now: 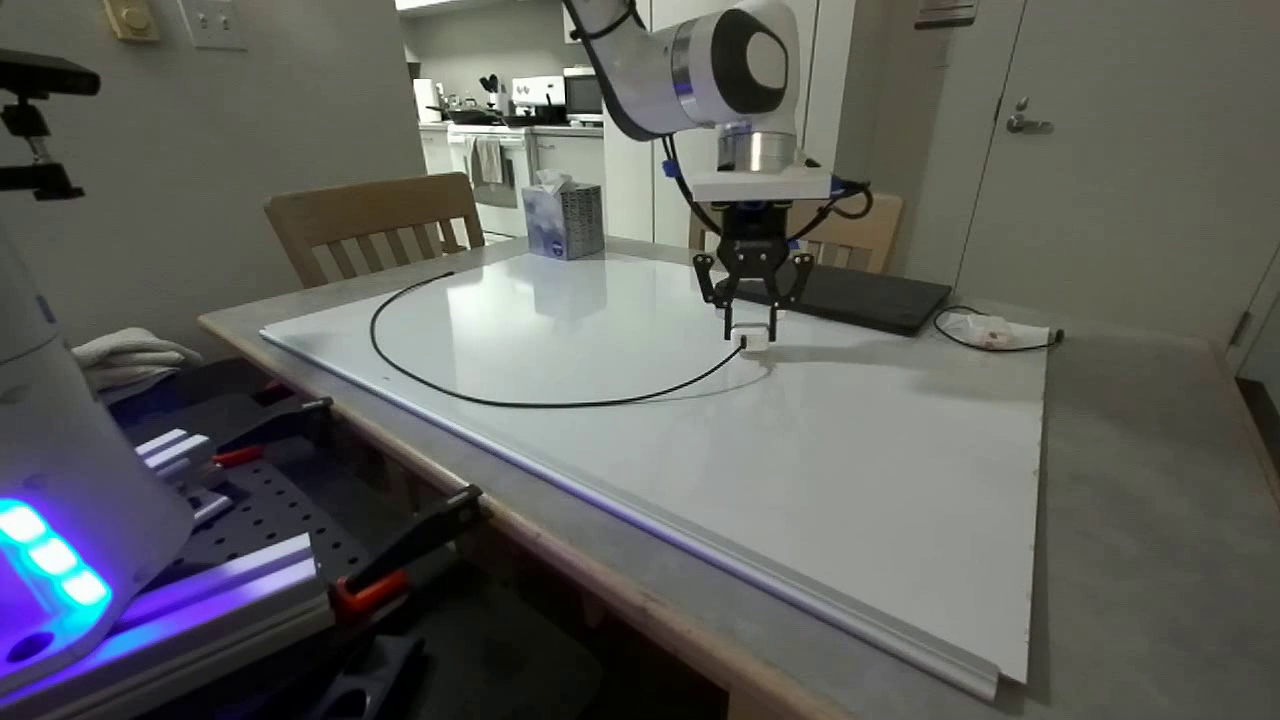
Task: Wind the black charging cable
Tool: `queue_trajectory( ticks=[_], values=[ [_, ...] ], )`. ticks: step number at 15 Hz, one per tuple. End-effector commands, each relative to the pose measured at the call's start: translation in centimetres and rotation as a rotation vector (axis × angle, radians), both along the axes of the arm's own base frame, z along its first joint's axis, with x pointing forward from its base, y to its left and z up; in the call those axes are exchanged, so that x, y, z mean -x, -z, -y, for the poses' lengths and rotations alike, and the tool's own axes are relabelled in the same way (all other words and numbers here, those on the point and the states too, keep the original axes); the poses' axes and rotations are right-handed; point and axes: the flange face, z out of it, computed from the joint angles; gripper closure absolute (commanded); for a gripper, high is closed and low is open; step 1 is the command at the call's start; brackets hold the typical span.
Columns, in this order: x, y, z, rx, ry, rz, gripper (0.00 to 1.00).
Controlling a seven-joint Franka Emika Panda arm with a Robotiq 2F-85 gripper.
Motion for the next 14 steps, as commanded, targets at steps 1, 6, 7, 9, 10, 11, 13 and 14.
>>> queue_trajectory(
  ticks=[1, 6, 7, 9, 10, 11, 13, 14],
  values=[
    [-0.3, -0.2, -4.2, 0.067, -0.182, -0.054, 0.74],
    [-0.9, 0.3, -6.7, 0.072, -0.214, -0.036, 0.49],
    [-0.9, 0.3, -6.6, 0.073, -0.212, -0.036, 0.49],
    [-0.8, 0.3, -5.9, 0.074, -0.201, -0.036, 0.49],
    [-0.8, 0.3, -5.7, 0.074, -0.199, -0.036, 0.49],
    [-0.8, 0.3, -5.7, 0.074, -0.198, -0.036, 0.74],
    [-1.2, 0.3, -6.8, 0.106, -0.246, -0.067, 0.74],
    [-1.2, 0.5, -8.0, 0.113, -0.304, -0.08, 0.74]
  ],
)
